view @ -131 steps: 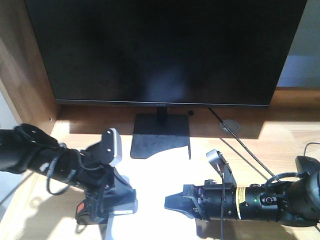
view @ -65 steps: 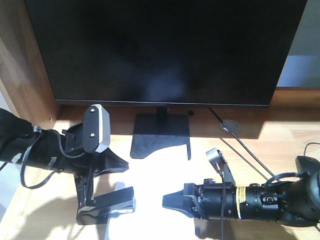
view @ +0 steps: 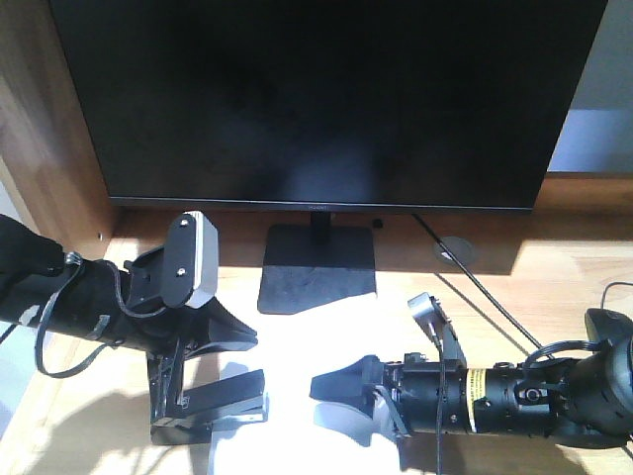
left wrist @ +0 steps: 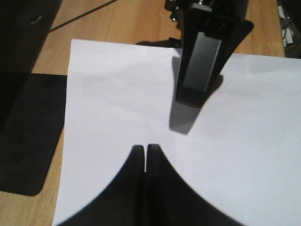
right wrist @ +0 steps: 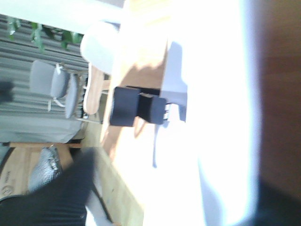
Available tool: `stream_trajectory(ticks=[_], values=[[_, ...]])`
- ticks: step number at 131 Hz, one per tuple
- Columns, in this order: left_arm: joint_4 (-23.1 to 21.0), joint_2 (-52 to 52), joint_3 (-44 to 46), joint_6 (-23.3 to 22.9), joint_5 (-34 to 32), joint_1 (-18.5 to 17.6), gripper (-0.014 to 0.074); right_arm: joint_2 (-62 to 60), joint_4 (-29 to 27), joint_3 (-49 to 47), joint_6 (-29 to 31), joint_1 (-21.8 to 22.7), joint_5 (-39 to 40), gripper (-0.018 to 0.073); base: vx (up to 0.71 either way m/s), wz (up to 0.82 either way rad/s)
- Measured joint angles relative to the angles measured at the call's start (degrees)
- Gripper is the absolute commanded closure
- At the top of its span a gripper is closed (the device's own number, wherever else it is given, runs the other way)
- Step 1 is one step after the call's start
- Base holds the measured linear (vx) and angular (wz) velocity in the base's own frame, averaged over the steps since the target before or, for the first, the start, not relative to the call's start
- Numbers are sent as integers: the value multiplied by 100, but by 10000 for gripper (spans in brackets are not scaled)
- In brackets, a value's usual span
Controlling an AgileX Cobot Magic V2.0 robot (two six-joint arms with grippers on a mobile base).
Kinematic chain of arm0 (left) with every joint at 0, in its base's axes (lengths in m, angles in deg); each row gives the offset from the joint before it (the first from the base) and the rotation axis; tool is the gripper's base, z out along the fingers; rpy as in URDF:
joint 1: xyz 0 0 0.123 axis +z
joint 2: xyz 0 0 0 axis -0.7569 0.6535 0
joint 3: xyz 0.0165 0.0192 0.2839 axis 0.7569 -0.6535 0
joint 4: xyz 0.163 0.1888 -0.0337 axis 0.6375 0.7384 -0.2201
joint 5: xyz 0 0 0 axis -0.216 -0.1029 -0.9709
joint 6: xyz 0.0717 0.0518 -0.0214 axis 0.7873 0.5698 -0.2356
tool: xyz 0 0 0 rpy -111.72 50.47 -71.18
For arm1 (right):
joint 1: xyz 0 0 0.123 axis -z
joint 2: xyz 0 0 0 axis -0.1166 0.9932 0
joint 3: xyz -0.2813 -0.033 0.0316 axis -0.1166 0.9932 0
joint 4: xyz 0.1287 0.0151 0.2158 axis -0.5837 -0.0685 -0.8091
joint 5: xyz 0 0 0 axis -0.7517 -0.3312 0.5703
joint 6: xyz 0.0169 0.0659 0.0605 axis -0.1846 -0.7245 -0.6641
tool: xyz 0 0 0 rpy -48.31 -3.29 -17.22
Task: Grab stapler and paper to desk for stapling
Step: 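Open both grippers and lift them away from stapler and paper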
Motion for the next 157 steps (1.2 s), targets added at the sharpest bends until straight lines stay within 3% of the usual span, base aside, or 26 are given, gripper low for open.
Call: stream_trajectory(ticks=[47, 70, 84, 97, 99, 102, 103, 106, 107, 121, 147, 157], values=[[87, -400, 0, -897, -438, 0, 603, -219, 0, -5, 154, 0, -1084, -110, 0, 0], [630, -629, 0, -1808, -997, 0, 603, -737, 10, -5, 218, 0, -2069, -69, 0, 0], [1274, -741, -4, -2656, -1370, 0, 603, -1198, 44, -5, 350, 0, -2824, -21, 0, 0], [2102, -866, -4, -3682, -1693, 0, 603, -1804, 172, 1, 509, 0, -3698, 56, 0, 0], [2284, -907, -4, -4009, -1775, 0, 603, -1884, 195, 1, 533, 0, -3819, 74, 0, 0], [2467, -927, -4, -4091, -1799, 0, 603, -2008, 240, 1, 553, 0, -3999, 86, 0, 0], [2595, -948, -4, -4347, -1852, 0, 603, -2049, 255, 6, 561, 0, -4123, 99, 0, 0], [2723, -968, -4, -4517, -1890, 0, 603, -2175, 302, 6, 585, 0, -4300, 119, 0, 0], [2853, -1003, -4, -4779, -1938, 0, 603, -2217, 318, 12, 600, 0, -4360, 133, 0, 0], [3973, -1160, -4, -6202, -2070, 0, 603, -2929, 646, 24, 642, 0, -5249, 263, 0, 0], [5985, -1482, -4, -8566, -2033, 0, 603, -4139, 1233, 35, 641, 0, -5969, 564, 0, 0], [6495, -1627, -4, -9135, -2005, 0, 603, -4597, 1355, 35, 641, 0, -5981, 573, 0, 0]])
